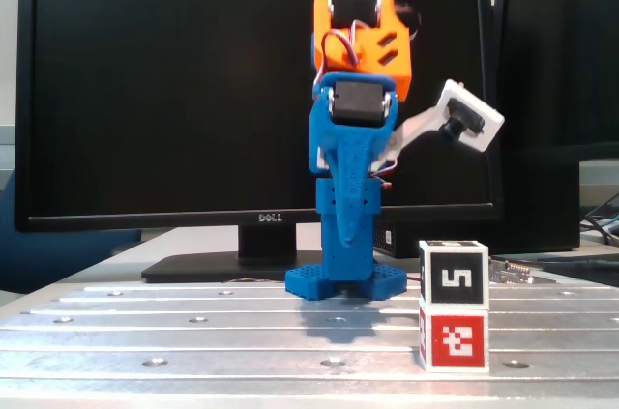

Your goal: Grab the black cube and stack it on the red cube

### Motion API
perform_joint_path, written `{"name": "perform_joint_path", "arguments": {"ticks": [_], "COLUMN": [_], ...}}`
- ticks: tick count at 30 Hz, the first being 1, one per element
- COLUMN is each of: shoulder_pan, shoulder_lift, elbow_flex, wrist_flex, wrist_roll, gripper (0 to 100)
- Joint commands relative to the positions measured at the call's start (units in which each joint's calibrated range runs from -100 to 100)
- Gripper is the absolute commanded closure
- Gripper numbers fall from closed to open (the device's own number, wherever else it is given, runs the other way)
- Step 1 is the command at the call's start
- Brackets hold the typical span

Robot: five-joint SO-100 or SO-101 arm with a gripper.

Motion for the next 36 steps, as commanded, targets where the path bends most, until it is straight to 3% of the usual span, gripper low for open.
{"name": "perform_joint_path", "arguments": {"ticks": [1,21,36], "shoulder_pan": [0.28,1.90,1.90], "shoulder_lift": [-8.01,-38.00,-53.95], "elbow_flex": [5.84,26.74,36.69], "wrist_flex": [-4.25,-4.25,1.57], "wrist_roll": [-0.24,-0.39,-0.39], "gripper": [99,99,99]}}
